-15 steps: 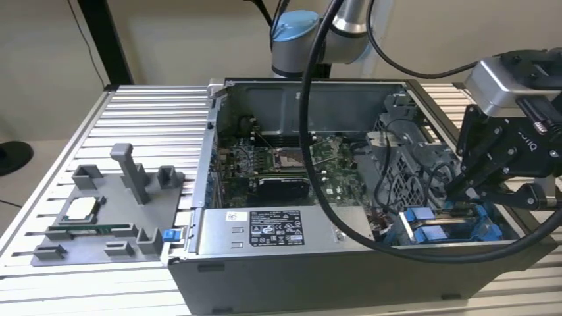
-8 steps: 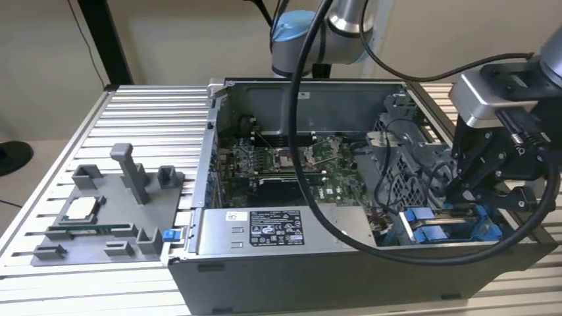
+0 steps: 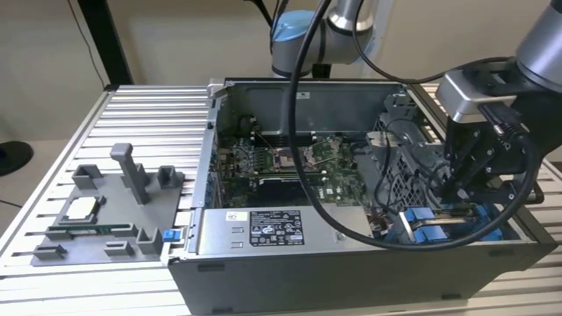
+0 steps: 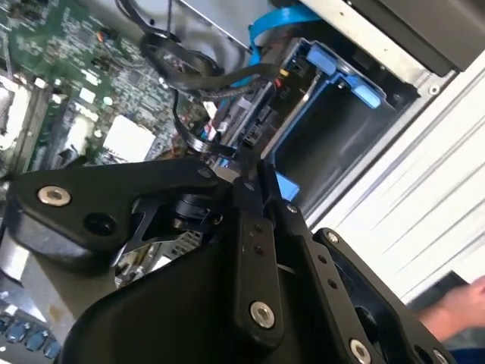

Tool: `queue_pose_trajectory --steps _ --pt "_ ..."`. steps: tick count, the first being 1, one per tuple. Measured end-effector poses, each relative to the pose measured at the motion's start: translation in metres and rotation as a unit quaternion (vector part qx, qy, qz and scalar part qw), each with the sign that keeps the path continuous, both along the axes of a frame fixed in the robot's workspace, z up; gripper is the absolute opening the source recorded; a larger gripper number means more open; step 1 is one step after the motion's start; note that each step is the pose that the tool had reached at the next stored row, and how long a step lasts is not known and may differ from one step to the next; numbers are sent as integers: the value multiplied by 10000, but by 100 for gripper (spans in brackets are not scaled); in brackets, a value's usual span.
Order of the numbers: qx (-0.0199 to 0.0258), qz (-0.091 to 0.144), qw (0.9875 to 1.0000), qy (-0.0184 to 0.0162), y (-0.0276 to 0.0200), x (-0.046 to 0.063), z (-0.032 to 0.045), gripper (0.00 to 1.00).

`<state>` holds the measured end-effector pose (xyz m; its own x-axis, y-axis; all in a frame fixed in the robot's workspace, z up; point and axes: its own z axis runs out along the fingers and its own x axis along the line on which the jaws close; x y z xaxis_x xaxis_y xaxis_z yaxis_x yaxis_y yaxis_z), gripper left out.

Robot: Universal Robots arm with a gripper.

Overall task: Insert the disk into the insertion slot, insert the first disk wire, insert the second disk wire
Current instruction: 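Insert the second disk wire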

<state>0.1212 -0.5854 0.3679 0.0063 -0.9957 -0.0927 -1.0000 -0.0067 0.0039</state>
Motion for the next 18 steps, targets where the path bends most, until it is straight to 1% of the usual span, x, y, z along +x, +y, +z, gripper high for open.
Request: queue_pose_trajectory --steps 1,2,5,9,12,13,16,18 --pt "-87 8 10000 -4 5 -1 -1 0" --pt "-133 14 9999 -22 17 -2 -7 0" --pt "-134 31 9998 -123 30 -1 -31 0" --pt "-130 38 9995 -294 41 -2 -49 0" --pt "-126 36 9990 -434 45 -3 -63 0" --pt "-126 36 9989 -450 45 -3 -64 0" --pt "-126 36 9989 -451 46 -3 -68 0" --pt "-125 35 9989 -457 47 -3 -92 0"
